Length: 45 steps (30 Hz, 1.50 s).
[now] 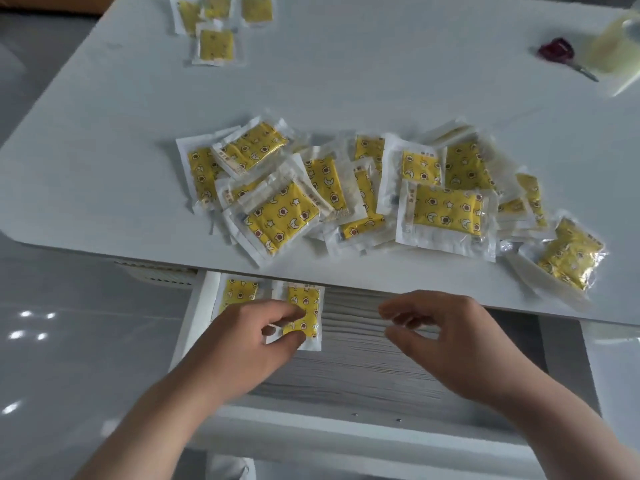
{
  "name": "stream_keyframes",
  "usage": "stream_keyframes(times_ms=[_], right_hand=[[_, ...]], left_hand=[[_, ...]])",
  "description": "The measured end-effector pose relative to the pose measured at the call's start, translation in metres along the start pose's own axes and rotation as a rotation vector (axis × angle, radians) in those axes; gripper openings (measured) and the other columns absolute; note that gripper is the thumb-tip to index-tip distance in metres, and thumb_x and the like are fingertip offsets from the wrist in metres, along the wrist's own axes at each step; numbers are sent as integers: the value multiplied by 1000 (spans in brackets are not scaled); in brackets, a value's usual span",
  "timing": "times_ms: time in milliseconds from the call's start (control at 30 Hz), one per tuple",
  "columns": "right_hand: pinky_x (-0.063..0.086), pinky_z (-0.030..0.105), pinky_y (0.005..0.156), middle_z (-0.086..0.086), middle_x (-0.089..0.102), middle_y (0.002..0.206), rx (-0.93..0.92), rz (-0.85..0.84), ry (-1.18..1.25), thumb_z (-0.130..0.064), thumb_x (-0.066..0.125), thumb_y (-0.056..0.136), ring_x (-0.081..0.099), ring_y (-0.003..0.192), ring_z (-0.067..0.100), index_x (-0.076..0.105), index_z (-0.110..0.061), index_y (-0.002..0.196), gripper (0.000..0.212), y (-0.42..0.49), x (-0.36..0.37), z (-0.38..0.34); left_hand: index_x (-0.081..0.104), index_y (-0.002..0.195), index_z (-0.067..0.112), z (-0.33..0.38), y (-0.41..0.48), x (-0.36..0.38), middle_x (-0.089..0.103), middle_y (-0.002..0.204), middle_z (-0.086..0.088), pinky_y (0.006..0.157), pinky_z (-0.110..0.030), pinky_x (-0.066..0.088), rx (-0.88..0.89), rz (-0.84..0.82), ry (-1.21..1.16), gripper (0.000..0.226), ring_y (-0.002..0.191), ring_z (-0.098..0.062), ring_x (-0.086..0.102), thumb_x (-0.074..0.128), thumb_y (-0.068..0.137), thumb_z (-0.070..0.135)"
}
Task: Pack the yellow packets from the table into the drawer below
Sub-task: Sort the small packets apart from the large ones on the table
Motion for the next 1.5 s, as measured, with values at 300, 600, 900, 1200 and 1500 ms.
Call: stream_keyframes(times_ms=[300,600,900,1200,1500], right_hand=[[47,5,78,-24,69,90,115,21,83,-26,71,84,63,89,-9,67,-40,98,20,-41,-91,-100],[48,9,75,-16,73,87,135,78,126,-26,67,85,65,83,-5,72,-34,99,17,-107,-223,-271],[54,26,86,-17,73,89,-16,106,45,-24,70,82,67,87,2,67,-41,88,18,-143,-314,-389],[53,18,85,-19,72,91,-155,11,24,-25,64,86,66,89,-3,71,-34,101,18,-160,-334,-427],[52,13,82,-17,72,89,-210,9,1,-22,66,86,65,87,-5,68,-39,93,19,-162,-285,-481]], left_hand=[[65,95,43,116,-35,-95,70,88,24,71,-6,44,9,26,-185,19,88,9,62,67,86,26],[71,90,42,264,-124,-238,71,88,24,74,-5,47,48,57,-255,21,86,5,65,71,84,22],[66,89,39,375,-196,-343,68,92,26,72,-8,45,110,207,-166,22,87,4,64,68,87,18],[67,94,34,400,-253,-363,67,96,31,72,-3,46,102,389,-281,22,90,10,63,67,87,13],[71,97,27,348,-291,-414,72,96,21,81,-14,51,76,443,-336,19,92,3,67,68,86,12]])
Point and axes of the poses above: each hand's wrist, its own y-axis towards the middle knuckle, its own x-axis out of the palm, z = x × y, the point moved 3 cm from there along y, towards the middle knuckle
